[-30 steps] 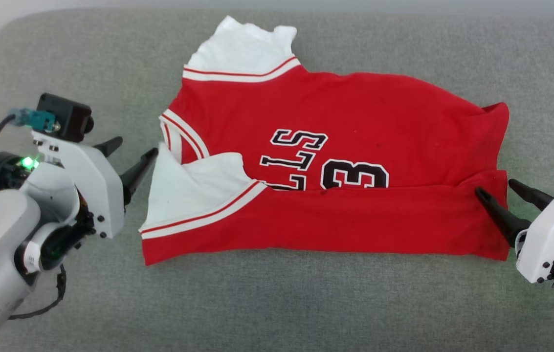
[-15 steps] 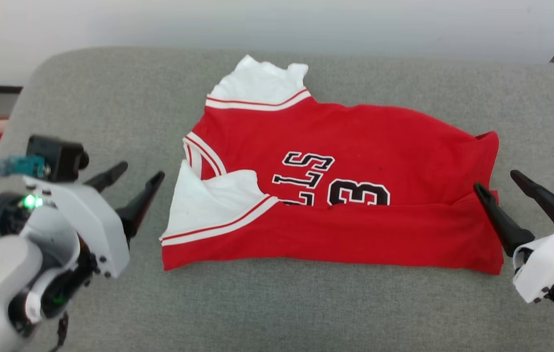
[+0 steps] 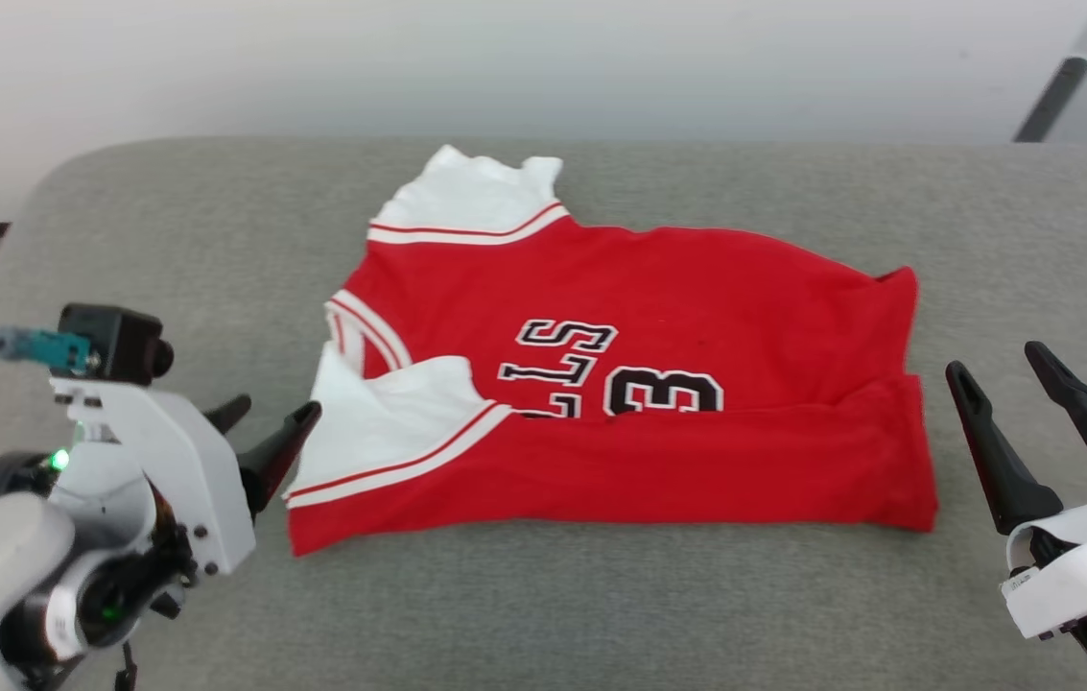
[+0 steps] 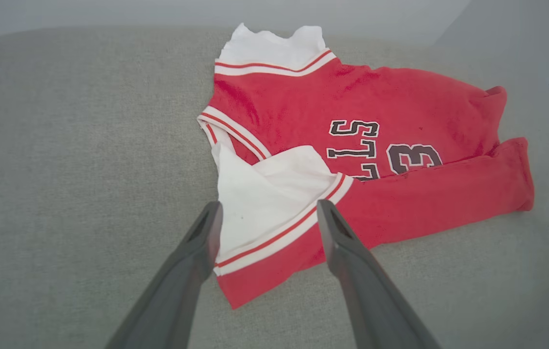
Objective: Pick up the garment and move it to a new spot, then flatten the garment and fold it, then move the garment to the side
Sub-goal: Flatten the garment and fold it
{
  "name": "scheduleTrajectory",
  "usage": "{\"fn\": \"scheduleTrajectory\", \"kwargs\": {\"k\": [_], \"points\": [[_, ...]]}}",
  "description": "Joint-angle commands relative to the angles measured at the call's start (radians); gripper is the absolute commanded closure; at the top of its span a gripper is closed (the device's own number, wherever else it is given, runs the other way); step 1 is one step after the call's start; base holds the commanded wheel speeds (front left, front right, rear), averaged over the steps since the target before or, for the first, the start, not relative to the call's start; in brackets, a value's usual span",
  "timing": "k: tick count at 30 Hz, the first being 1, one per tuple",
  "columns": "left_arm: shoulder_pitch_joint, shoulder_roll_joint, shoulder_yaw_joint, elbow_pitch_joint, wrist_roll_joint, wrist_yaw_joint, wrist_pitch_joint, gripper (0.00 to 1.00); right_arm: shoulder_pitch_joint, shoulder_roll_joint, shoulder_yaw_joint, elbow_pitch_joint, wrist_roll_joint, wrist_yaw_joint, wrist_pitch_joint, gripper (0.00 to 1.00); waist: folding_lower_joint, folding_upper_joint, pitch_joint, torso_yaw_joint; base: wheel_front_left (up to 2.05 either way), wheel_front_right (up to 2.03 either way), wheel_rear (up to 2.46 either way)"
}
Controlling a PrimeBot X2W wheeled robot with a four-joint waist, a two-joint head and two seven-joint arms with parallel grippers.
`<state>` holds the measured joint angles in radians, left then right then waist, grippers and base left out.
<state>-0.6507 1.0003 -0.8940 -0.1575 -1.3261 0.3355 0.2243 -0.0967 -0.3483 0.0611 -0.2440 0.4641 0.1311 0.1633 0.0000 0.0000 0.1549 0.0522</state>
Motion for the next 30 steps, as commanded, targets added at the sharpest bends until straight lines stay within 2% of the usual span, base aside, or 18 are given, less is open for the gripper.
{"fn": "scheduleTrajectory", "kwargs": {"k": [1,6,12,17,24,25,26,27,30], "points": [[-0.008,-0.013,0.009,0.014,-0.045,0.008,0.028,0.0,0.013,0.017,-0.014,-0.01,-0.007,-0.001,-0.002,0.0,0.0,0.0,0.006,-0.032,0.0,0.0,0.0],[-0.043,-0.02,-0.014,0.09,-0.118,0.031,0.194,0.0,0.027,0.061,-0.037,-0.036,-0.008,-0.001,0.001,0.0,0.0,0.0,0.03,-0.082,0.0,0.0,0.0],[-0.072,-0.051,-0.033,0.232,-0.182,0.059,0.324,0.0,0.026,0.092,-0.045,-0.037,0.0,-0.001,-0.008,0.0,0.0,0.0,0.06,-0.134,0.0,0.0,0.0],[-0.061,-0.076,-0.054,0.326,-0.209,0.067,0.388,0.0,0.033,0.104,-0.052,-0.029,0.004,-0.001,-0.02,0.0,0.0,0.0,0.078,-0.158,0.0,0.0,0.0],[-0.04,-0.125,-0.069,0.437,-0.244,0.071,0.426,0.0,0.033,0.117,-0.061,-0.021,0.01,-0.001,-0.02,0.0,0.0,0.0,0.088,-0.167,0.0,0.0,0.0],[-0.038,-0.131,-0.068,0.445,-0.248,0.069,0.426,0.12,0.032,0.117,-0.062,-0.021,0.011,-0.001,-0.02,0.0,0.0,0.0,0.089,-0.166,0.0,0.0,0.0],[-0.036,-0.137,-0.066,0.452,-0.252,0.062,0.423,0.66,0.031,0.119,-0.063,-0.02,0.014,-0.001,-0.018,0.0,0.0,0.0,0.09,-0.165,0.0,0.0,0.0],[-0.034,-0.145,-0.059,0.458,-0.262,0.067,0.418,1.0,0.032,0.12,-0.066,-0.019,0.015,-0.001,-0.017,0.0,0.0,0.0,0.09,-0.164,0.0,0.0,0.0],[-0.034,-0.15,-0.052,0.465,-0.265,0.057,0.415,1.0,0.039,0.126,-0.073,-0.01,0.021,-0.001,0.003,0.0,0.0,0.0,0.09,-0.156,0.0,0.0,0.0]]}}
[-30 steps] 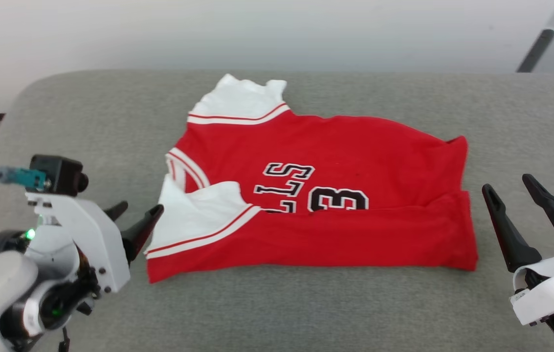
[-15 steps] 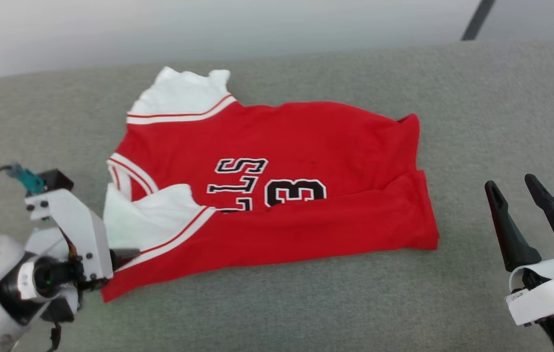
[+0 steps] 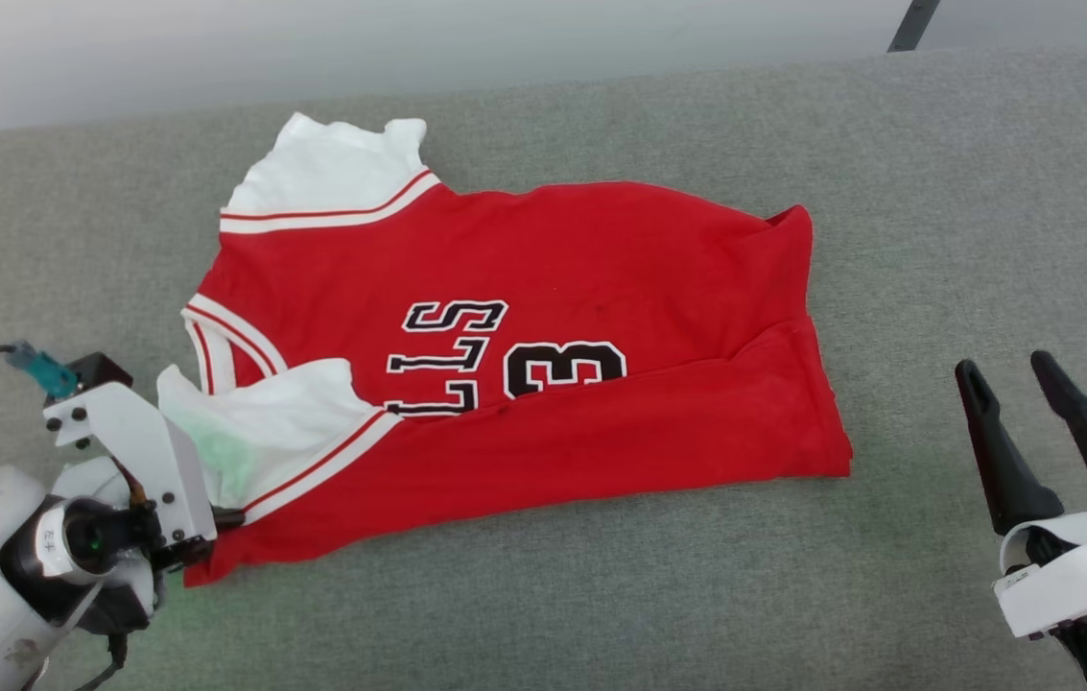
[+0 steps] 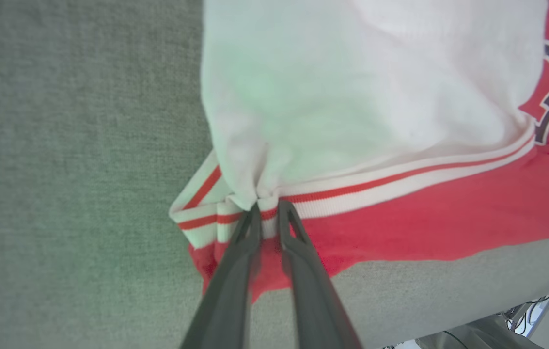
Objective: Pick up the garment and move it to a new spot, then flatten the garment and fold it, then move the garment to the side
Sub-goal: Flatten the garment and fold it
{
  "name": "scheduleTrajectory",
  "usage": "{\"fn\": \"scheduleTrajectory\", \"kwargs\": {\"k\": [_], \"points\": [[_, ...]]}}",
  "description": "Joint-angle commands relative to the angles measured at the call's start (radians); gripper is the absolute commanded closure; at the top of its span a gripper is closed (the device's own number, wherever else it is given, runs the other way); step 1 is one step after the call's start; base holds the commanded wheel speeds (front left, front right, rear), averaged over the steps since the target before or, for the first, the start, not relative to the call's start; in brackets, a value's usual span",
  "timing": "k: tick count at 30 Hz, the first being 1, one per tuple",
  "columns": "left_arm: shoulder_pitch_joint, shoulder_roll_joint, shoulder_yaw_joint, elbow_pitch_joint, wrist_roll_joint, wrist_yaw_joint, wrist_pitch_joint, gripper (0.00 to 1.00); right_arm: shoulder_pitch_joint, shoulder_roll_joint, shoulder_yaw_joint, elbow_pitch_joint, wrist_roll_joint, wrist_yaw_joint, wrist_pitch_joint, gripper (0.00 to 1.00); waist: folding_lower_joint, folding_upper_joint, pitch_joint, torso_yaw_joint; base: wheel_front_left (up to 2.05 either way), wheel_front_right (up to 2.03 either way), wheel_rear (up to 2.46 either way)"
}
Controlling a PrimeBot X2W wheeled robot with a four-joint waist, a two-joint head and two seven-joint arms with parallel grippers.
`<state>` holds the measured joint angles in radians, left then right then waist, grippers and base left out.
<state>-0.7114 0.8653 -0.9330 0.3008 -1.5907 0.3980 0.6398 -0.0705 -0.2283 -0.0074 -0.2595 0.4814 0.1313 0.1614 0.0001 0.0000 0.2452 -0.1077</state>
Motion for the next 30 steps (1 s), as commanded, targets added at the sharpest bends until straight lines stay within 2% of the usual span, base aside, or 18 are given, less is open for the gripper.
{"fn": "scheduleTrajectory", "kwargs": {"k": [1,6,14,24,30], "points": [[0.024,-0.016,-0.012,0.009,0.005,-0.014,-0.006,1.0,0.014,0.007,-0.006,0.008,0.008,-0.001,0.019,0.0,-0.0001,0.0,-0.001,0.006,0.0,0.0,0.0],[0.006,-0.032,-0.015,0.022,0.02,-0.037,-0.017,1.0,0.002,-0.005,-0.011,0.048,0.026,-0.001,0.124,0.0,-0.0001,0.0,0.0,0.027,0.0,0.0,0.0],[-0.038,-0.088,-0.026,0.046,0.05,-0.075,-0.021,1.0,-0.074,-0.008,0.003,0.143,0.025,-0.001,0.3,0.0,-0.0001,0.0,0.019,0.077,0.0,0.0,0.0],[-0.107,-0.161,-0.036,0.075,0.084,-0.115,-0.028,1.0,-0.154,-0.038,0.004,0.281,0.012,-0.001,0.422,0.0,-0.0001,0.0,0.079,0.146,0.0,0.0,0.0],[-0.13,-0.192,-0.04,0.099,0.097,-0.135,-0.033,1.0,-0.186,-0.03,0.032,0.357,0.006,-0.001,0.489,0.0,-0.0001,0.0,0.102,0.168,0.0,0.0,0.0]]}}
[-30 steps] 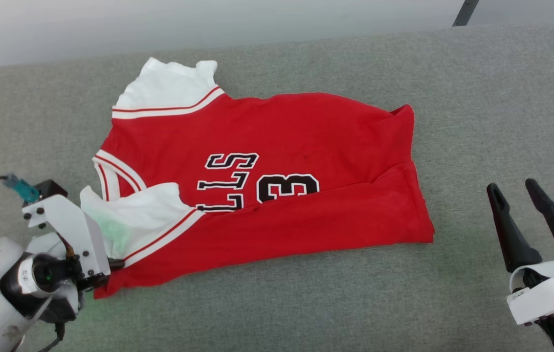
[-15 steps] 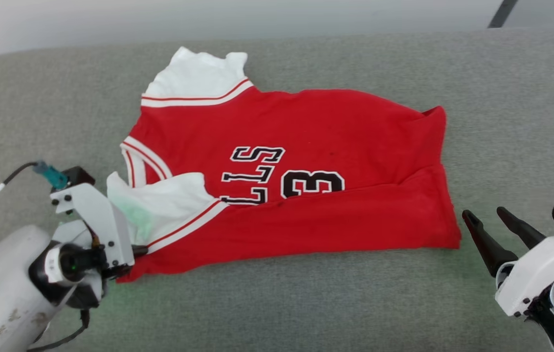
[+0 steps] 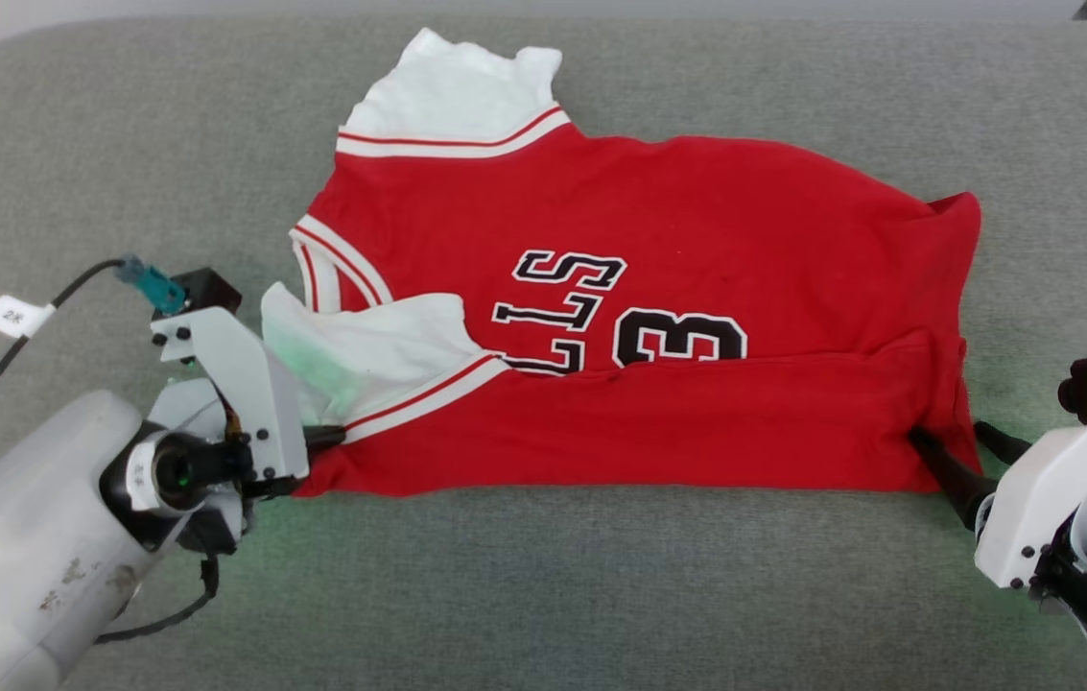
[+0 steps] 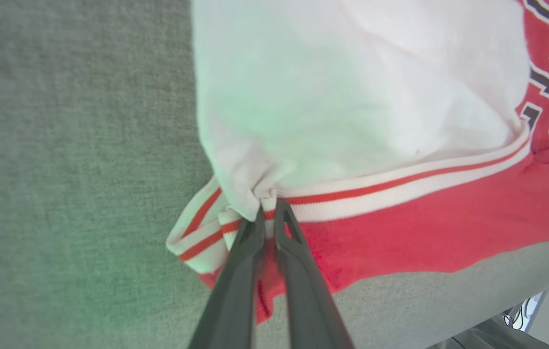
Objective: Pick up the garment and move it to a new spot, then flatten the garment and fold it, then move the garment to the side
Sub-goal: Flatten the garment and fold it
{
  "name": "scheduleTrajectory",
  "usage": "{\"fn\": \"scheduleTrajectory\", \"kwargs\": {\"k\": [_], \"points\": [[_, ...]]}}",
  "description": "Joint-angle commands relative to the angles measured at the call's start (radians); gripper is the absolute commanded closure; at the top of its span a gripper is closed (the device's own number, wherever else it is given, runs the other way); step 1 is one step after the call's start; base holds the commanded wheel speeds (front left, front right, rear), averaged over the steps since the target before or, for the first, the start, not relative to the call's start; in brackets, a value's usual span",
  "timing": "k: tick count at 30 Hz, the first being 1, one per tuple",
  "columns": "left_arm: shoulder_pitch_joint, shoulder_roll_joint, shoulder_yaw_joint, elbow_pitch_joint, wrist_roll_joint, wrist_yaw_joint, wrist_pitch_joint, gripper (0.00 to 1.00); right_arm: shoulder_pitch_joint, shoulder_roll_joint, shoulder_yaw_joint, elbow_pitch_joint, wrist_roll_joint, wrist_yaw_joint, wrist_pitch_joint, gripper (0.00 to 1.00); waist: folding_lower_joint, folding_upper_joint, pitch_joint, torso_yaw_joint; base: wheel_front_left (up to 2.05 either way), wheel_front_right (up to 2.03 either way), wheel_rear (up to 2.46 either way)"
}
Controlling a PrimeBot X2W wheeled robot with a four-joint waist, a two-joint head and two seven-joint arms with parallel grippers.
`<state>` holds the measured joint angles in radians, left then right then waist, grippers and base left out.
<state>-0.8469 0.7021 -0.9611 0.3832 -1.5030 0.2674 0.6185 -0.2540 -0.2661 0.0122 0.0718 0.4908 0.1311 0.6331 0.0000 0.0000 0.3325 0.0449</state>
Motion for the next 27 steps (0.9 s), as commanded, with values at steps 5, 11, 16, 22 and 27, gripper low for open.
{"fn": "scheduleTrajectory", "kwargs": {"k": [5,11,16,22,27], "points": [[0.0,-0.047,-0.014,0.043,0.011,-0.02,-0.012,1.0,-0.012,0.009,0.051,0.072,0.002,0.0,0.07,1.0,0.0,0.0,0.017,0.028,0.0,0.0,0.0],[0.006,-0.035,-0.001,0.059,-0.001,-0.04,-0.013,1.0,0.005,-0.026,0.032,0.052,0.024,0.0,0.1,1.0,0.0,0.0,0.0,0.038,0.0,0.0,0.0],[0.022,-0.003,0.0,0.039,-0.009,-0.039,0.005,1.0,0.021,-0.051,-0.001,0.014,0.032,-0.001,0.122,1.0,0.0,0.0,-0.025,0.046,0.0,0.0,0.0],[0.04,0.04,-0.004,-0.012,-0.002,-0.024,0.017,1.0,0.05,-0.062,-0.027,-0.042,0.041,-0.001,0.16,1.0,0.0,0.0,-0.052,0.054,0.0,0.0,0.0],[0.07,0.09,-0.007,-0.1,0.0,0.003,0.02,1.0,0.1,-0.081,-0.044,-0.096,0.053,-0.001,0.212,1.0,0.0,0.0,-0.073,0.064,0.0,0.0,0.0]]}}
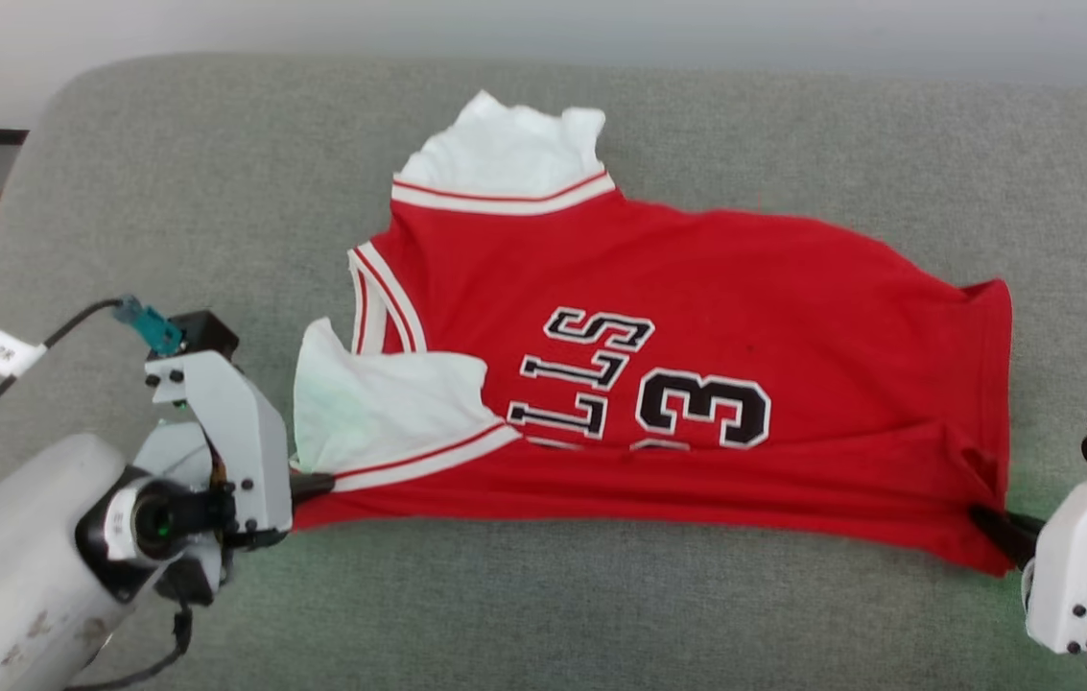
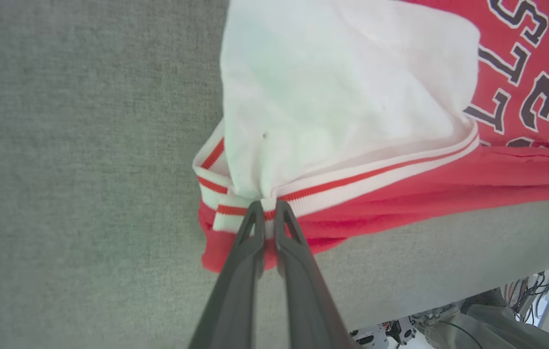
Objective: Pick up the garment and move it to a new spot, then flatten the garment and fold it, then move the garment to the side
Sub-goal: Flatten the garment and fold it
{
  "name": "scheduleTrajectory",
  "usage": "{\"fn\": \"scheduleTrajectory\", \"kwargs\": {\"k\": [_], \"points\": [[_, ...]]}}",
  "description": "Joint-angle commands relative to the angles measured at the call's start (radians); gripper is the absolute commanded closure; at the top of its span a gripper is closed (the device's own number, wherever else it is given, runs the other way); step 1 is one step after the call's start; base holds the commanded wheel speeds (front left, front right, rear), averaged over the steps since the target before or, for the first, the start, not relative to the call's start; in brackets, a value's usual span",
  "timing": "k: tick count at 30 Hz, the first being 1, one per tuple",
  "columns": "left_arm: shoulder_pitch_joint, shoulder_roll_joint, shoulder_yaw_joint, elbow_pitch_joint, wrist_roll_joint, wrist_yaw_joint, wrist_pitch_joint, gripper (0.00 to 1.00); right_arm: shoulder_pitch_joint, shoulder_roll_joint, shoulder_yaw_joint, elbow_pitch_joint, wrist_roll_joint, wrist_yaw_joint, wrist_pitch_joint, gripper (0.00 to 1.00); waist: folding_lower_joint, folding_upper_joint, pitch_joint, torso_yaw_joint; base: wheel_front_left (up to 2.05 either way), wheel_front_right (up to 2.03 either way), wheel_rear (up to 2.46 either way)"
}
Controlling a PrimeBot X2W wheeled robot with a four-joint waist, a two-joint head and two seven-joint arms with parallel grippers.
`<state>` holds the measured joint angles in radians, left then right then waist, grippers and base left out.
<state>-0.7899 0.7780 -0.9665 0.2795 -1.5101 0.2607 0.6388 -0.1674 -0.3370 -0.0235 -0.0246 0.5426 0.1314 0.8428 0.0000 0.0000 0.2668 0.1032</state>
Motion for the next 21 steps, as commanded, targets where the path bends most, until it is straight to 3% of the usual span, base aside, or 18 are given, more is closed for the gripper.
{"fn": "scheduleTrajectory", "kwargs": {"k": [1,9,16,17,18,19,20,21], "points": [[0.021,0.026,-0.002,-0.017,0.008,0.016,-0.002,1.0,0.022,-0.011,-0.013,-0.012,0.006,-0.001,0.012,1.0,0.0,0.0,-0.01,0.007,0.0,0.0,0.0],[0.118,0.104,-0.013,-0.215,-0.002,0.075,-0.022,1.0,0.146,-0.013,-0.054,-0.114,0.024,-0.001,0.117,1.0,0.0,0.0,-0.032,0.018,0.0,0.0,0.0],[0.208,0.151,-0.028,-0.323,-0.004,0.11,-0.062,1.0,0.232,0.039,-0.089,-0.184,0.01,-0.001,0.159,1.0,0.0,0.0,-0.03,0.01,0.0,0.0,0.0],[0.214,0.152,-0.031,-0.327,0.004,0.108,-0.07,1.0,0.234,0.045,-0.091,-0.187,0.006,-0.001,0.16,0.87,0.0,0.0,-0.029,0.009,0.0,0.0,0.0],[0.219,0.152,-0.031,-0.327,0.011,0.105,-0.081,0.93,0.235,0.051,-0.09,-0.188,0.001,-0.001,0.159,0.69,0.0,0.0,-0.028,0.007,0.0,0.0,0.0],[0.221,0.151,-0.035,-0.324,0.022,0.103,-0.089,0.71,0.237,0.057,-0.089,-0.186,-0.001,-0.001,0.161,0.53,0.0,0.0,-0.027,0.006,0.0,0.0,0.0],[0.224,0.149,-0.041,-0.32,0.031,0.099,-0.095,0.6,0.237,0.063,-0.087,-0.184,-0.004,-0.001,0.164,0.17,0.0,0.0,-0.027,0.004,0.0,0.0,0.0],[0.226,0.144,-0.043,-0.315,0.037,0.095,-0.102,0.42,0.235,0.067,-0.086,-0.183,-0.008,-0.001,0.165,0.0,0.0,0.0,-0.027,0.003,0.0,0.0,0.0]]}}
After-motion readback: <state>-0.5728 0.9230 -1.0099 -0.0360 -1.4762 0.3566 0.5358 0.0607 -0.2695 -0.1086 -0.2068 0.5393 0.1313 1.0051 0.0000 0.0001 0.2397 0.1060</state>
